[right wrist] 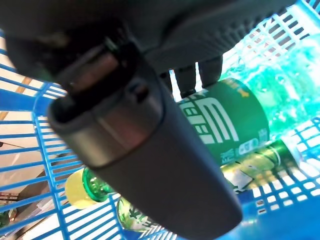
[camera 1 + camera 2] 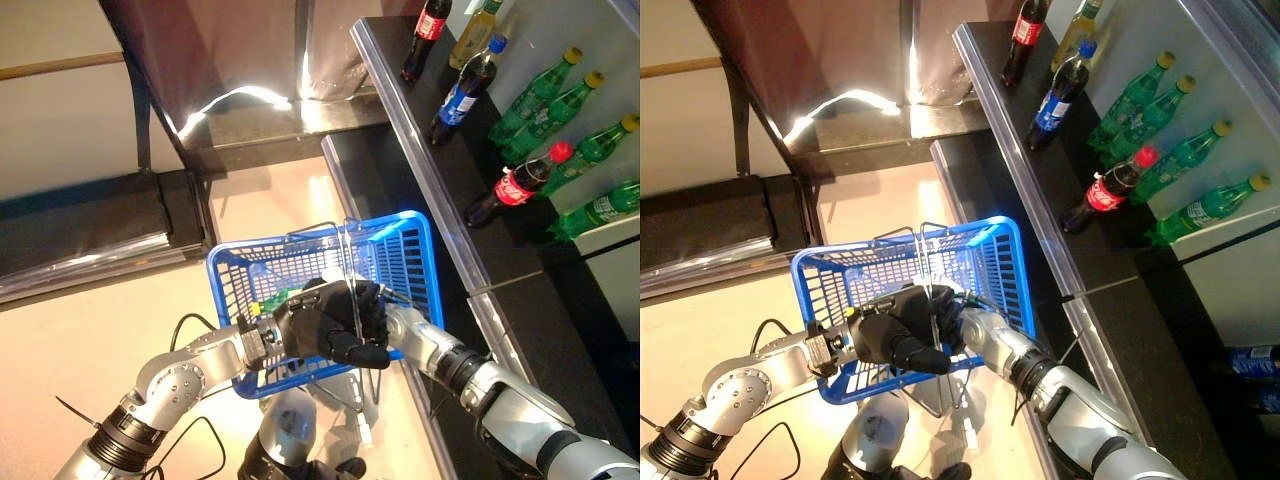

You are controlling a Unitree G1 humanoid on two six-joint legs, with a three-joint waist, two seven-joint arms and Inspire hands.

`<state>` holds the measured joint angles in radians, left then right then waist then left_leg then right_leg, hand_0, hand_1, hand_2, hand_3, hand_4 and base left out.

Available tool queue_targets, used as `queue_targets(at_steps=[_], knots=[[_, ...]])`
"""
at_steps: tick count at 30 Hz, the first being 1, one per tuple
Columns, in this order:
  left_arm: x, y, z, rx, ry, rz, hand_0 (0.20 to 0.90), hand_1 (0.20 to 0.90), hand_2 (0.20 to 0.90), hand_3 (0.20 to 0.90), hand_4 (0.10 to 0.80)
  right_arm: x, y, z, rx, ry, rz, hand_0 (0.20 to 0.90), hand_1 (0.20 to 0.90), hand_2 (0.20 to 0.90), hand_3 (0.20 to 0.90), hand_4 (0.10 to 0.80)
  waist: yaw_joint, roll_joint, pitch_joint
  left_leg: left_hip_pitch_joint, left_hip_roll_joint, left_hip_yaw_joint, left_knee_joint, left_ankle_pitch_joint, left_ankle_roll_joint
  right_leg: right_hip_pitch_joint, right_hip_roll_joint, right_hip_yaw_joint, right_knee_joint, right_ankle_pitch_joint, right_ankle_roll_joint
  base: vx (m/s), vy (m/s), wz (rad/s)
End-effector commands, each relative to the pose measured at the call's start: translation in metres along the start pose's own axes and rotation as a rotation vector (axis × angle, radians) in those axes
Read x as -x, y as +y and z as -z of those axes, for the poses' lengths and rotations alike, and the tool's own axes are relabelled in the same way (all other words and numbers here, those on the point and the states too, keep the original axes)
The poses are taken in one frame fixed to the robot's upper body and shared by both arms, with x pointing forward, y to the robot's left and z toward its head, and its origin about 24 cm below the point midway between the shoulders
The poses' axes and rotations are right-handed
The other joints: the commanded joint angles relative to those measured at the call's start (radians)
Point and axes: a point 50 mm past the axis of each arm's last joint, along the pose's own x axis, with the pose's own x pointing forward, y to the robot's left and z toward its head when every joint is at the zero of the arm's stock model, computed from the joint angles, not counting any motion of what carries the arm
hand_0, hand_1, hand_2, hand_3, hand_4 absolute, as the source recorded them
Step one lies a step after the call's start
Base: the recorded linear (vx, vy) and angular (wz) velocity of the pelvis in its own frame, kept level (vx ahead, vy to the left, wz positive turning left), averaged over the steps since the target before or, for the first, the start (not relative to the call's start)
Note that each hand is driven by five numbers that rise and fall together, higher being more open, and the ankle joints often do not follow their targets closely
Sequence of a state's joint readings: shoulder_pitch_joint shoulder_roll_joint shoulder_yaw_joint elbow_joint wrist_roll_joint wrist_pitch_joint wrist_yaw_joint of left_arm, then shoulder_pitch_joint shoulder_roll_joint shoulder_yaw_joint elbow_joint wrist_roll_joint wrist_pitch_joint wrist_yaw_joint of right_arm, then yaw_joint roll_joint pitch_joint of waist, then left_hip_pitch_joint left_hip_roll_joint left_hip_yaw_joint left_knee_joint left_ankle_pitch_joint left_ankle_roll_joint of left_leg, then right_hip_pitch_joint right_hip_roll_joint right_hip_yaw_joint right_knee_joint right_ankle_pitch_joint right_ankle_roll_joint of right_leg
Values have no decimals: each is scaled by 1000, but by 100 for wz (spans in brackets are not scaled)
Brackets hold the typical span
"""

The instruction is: Pick up the drink and place into the basket.

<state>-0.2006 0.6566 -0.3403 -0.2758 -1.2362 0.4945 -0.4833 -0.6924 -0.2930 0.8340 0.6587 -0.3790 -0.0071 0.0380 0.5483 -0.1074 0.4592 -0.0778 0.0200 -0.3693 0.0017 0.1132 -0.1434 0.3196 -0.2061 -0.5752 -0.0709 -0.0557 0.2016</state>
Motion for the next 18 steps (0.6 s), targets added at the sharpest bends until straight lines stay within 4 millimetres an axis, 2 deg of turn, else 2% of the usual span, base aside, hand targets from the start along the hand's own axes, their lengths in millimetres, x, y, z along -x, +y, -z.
queue_targets(at_steps=[1,18], knots=[[-33,-106,-52,-67,-461,775,300,300,300,200,100,-1,29,-12,-129,-35,9,900,900,900,900,800,-13,-2,-401,81,40,-45,-89,-29,16,-40,22,6,75,-15,-70,0,0,0],[-21,-88,-58,-95,-571,595,300,300,300,200,100,9,4,-17,-193,-115,132,900,900,900,900,800,-34,6,-401,86,44,-20,-89,-30,14,-41,24,18,75,-17,-73,0,0,0]])
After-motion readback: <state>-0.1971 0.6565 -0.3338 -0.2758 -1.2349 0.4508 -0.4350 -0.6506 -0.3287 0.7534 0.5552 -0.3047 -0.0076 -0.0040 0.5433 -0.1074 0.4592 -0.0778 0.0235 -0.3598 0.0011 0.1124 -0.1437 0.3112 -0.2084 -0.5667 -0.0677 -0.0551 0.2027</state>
